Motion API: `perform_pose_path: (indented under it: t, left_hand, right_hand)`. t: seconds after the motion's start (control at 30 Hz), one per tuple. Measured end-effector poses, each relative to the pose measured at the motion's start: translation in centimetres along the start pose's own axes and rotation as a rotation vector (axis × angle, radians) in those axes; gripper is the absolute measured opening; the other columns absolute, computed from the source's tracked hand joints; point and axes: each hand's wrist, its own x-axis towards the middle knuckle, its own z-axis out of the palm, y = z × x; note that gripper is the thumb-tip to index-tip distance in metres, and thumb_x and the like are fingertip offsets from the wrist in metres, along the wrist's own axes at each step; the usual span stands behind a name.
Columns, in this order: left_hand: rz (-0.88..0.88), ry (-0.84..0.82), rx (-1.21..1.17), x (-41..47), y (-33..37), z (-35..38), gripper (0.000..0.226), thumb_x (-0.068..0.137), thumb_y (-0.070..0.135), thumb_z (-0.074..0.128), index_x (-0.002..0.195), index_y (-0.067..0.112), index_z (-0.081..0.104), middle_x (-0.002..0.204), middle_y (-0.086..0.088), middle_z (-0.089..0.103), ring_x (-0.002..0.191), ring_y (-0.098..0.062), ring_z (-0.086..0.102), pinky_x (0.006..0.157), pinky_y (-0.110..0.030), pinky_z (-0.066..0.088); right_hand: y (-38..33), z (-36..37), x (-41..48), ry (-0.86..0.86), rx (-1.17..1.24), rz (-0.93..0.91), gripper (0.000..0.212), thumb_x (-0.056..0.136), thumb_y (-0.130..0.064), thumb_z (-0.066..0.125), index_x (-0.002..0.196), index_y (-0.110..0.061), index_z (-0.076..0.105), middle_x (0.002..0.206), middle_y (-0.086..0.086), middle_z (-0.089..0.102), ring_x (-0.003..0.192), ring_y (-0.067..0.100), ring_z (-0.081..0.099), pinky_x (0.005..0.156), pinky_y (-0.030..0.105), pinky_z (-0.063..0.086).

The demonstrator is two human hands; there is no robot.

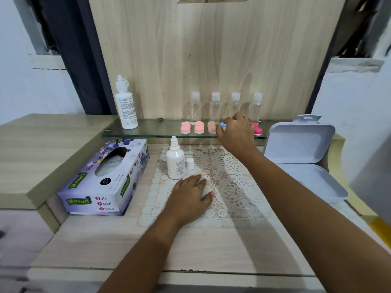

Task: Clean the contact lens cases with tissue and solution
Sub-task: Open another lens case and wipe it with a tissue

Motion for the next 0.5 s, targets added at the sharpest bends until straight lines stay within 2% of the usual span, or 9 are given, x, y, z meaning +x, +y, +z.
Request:
perform_pose_path:
  t: [0.1,0.23,0.5]
  left_hand:
    - [-0.001,-0.004,-0.001,0.04,-0.05,0.05,0.057,0.097,0.047,0.033,0.146,0.019,0.027,0.156,0.001,0.018,0.143,-0.013,0.012,0.115,-0.030,0.004]
    - [0.000,-0.003,0.001,0.03,0.00,0.03,0.057,0.097,0.046,0.033,0.146,0.019,0.027,0.156,0.000,0.018,0.143,-0.013,0.012,0.115,-0.030,0.005]
    - [-0.001,0.011,0.003,0.01,0.01,0.02,0.056,0.097,0.045,0.035,0.145,0.018,0.029,0.155,0.000,0.020,0.142,-0.014,0.015,0.116,-0.031,0.007]
  right_hand:
    - [0.51,-0.32,-0.04,0.013,-0.052,0.039,0.040,0.094,-0.034,0.042,0.103,-0.001,0.062,0.116,0.017,0.051,0.109,0.033,0.043,0.088,0.041,0.035]
    - [0.79,-0.60,0.02,-0.072,-0.095,0.060,0.044,0.094,-0.040,0.043,0.107,-0.001,0.061,0.122,0.018,0.048,0.113,0.034,0.042,0.092,0.043,0.034]
    - [0.75,-0.50,0.21,-0.085,-0.127,0.051,0.030,0.090,-0.025,0.046,0.102,-0.001,0.060,0.121,0.017,0.047,0.108,0.032,0.043,0.086,0.040,0.034]
